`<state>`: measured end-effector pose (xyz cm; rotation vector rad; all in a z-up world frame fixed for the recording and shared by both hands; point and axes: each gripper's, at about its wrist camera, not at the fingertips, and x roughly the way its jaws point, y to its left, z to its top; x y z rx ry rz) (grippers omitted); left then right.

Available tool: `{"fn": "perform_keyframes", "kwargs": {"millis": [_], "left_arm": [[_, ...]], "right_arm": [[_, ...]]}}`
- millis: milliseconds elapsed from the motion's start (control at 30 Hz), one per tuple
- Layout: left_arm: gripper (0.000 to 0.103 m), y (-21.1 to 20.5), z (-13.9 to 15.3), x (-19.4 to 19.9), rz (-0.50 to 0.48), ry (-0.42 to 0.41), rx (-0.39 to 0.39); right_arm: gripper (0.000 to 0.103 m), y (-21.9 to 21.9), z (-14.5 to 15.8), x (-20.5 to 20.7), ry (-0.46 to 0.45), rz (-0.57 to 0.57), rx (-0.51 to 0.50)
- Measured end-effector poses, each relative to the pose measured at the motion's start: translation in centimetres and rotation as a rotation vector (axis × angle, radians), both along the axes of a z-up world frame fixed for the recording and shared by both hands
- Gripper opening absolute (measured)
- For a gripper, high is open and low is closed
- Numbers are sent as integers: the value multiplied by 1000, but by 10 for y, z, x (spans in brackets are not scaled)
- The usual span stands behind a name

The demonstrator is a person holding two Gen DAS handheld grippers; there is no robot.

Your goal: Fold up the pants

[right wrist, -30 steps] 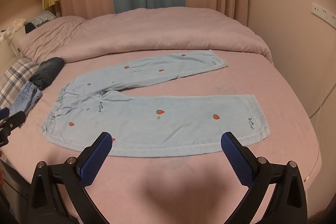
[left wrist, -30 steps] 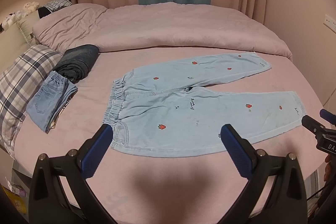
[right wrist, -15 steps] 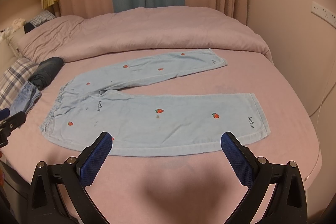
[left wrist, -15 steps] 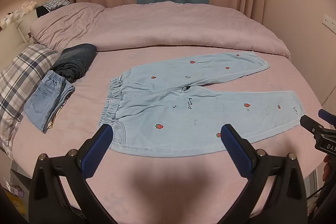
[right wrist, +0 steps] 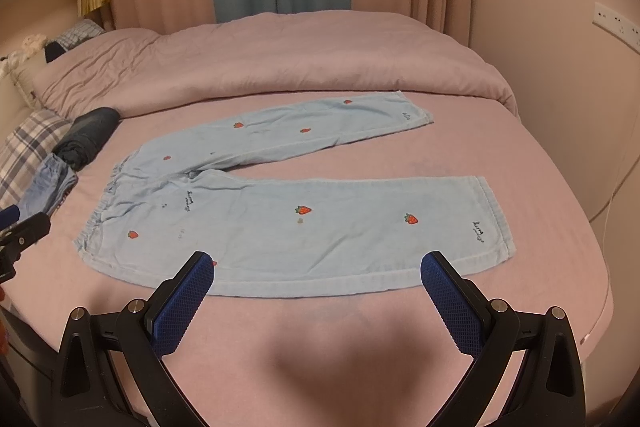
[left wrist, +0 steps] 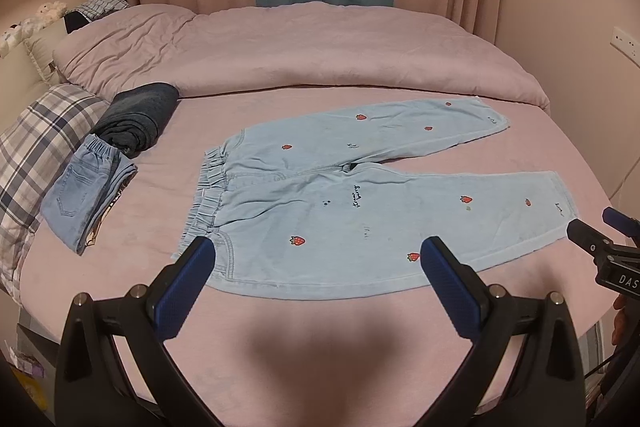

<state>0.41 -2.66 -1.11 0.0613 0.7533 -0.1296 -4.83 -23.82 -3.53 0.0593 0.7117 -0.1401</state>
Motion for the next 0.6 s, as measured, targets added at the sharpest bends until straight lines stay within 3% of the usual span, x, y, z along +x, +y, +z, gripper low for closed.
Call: {"fn": "perform_keyframes", "kwargs": {"millis": [600], "left_arm": [[103,-1,-2,2,-16,8,-8]], "right_arm": [[103,-2,0,-2,4,-11,-2]]}}
